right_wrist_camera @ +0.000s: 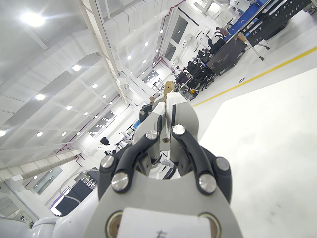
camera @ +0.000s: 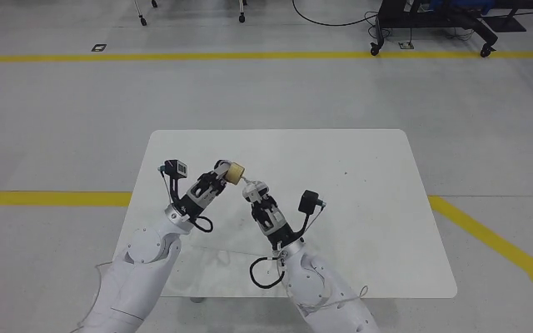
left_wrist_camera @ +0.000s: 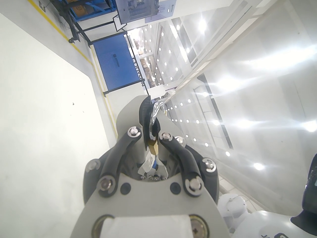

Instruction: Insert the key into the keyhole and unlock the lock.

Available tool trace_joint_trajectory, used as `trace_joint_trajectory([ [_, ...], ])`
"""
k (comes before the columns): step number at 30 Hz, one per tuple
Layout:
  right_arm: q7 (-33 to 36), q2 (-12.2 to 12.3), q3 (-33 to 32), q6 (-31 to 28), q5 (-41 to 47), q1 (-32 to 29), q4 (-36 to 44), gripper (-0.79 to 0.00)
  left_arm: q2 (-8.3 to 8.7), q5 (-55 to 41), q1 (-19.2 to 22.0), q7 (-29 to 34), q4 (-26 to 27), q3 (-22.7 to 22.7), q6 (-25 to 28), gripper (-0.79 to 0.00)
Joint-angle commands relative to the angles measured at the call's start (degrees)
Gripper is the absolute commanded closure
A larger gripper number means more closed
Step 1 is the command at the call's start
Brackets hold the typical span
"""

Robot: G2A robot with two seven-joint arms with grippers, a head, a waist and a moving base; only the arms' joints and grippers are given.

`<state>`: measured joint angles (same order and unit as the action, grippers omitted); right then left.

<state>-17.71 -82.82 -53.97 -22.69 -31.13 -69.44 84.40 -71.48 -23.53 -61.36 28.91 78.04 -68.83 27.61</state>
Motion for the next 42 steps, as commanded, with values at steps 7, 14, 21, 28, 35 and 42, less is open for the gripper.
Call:
trace_joint_trajectory([
  [7, 0.7, -0.4, -0.2, 0.9, -0.4, -0.1, -0.2, 0.0, -0.1, 4.3, -0.9, -2.2, 1.2, -0.1, 0.7, 0.0],
  [14, 1.6, -0.5, -0.9, -0.1, -0.2, -0.7, 0.0, 0.0, 0.05, 7.9, -0.9, -1.6, 1.3, -0.7, 0.9, 0.0],
  [21, 9.0, 0.1, -3.6, -0.1, 3.3, -1.8, 1.2, 0.0, 0.92, 7.3, -1.1, 3.3, 1.1, -4.1, -0.1, 0.0],
  [28, 9.7, 0.2, -3.8, 0.1, 3.5, -1.9, 1.4, 0.0, 1.01, 4.4, -1.4, 5.2, 1.2, -4.6, -1.4, 0.0],
  [35, 13.6, 0.7, -6.0, -1.0, 7.1, -3.3, 2.6, 0.0, 1.28, 8.3, -1.8, 5.5, 1.9, -4.7, -3.8, 0.0],
  [42, 32.2, 2.8, -12.9, 1.7, 15.9, -6.7, 7.0, 0.0, 2.32, 8.4, 0.6, 16.2, -1.9, -6.5, -7.6, 0.0],
])
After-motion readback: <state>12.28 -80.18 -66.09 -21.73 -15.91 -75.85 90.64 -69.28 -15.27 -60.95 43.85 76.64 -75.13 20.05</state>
